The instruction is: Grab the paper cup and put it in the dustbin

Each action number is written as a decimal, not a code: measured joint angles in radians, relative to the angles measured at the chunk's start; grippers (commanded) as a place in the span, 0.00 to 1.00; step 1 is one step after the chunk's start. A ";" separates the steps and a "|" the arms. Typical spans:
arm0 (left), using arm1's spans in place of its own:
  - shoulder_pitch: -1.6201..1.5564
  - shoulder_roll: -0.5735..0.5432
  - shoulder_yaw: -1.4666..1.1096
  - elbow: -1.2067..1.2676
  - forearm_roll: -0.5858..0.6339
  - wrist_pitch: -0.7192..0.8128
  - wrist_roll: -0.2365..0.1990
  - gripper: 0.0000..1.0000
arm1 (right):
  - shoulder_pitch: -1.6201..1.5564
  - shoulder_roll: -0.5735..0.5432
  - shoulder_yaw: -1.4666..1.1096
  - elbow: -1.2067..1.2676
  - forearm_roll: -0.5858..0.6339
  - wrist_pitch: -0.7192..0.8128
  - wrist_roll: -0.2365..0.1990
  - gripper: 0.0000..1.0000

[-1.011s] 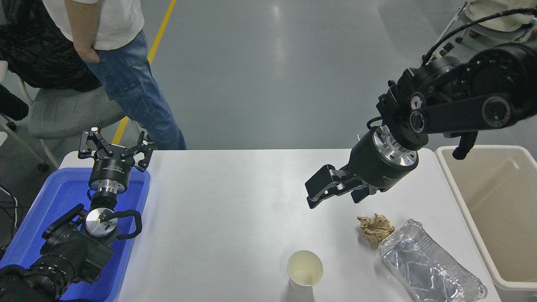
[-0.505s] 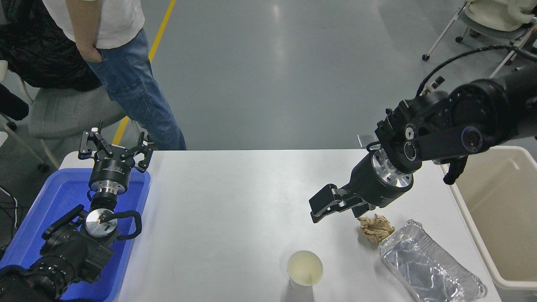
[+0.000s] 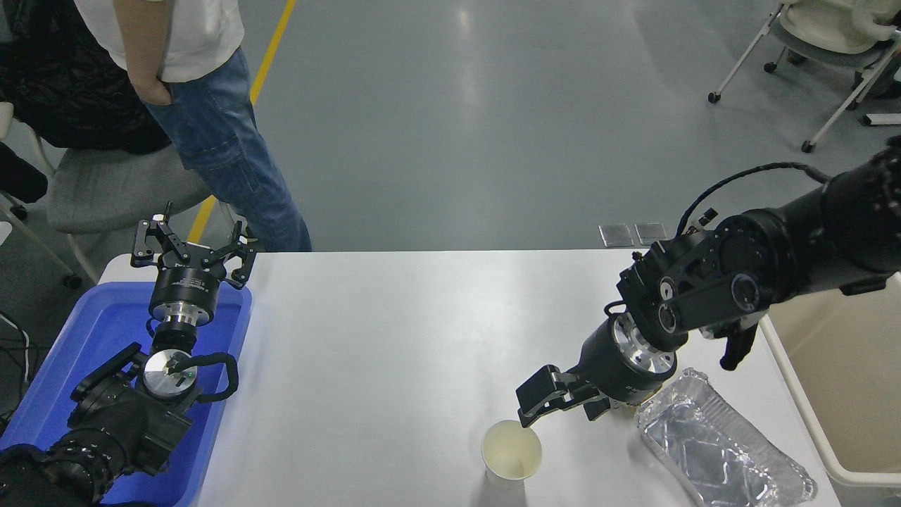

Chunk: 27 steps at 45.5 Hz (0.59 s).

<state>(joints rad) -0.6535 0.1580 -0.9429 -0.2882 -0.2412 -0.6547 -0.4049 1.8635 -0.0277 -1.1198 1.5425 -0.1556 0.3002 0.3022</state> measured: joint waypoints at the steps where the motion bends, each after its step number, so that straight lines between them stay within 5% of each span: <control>1: 0.000 0.000 0.000 0.000 0.000 0.000 0.000 0.99 | -0.007 0.002 0.001 -0.005 0.000 -0.005 0.000 1.00; 27: 0.003 0.000 0.000 0.000 0.001 0.000 0.000 0.99 | -0.216 0.026 0.020 -0.150 -0.072 -0.105 0.000 1.00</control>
<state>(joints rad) -0.6504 0.1580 -0.9434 -0.2884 -0.2406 -0.6552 -0.4049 1.6471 -0.0016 -1.1001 1.3921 -0.2273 0.1950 0.3022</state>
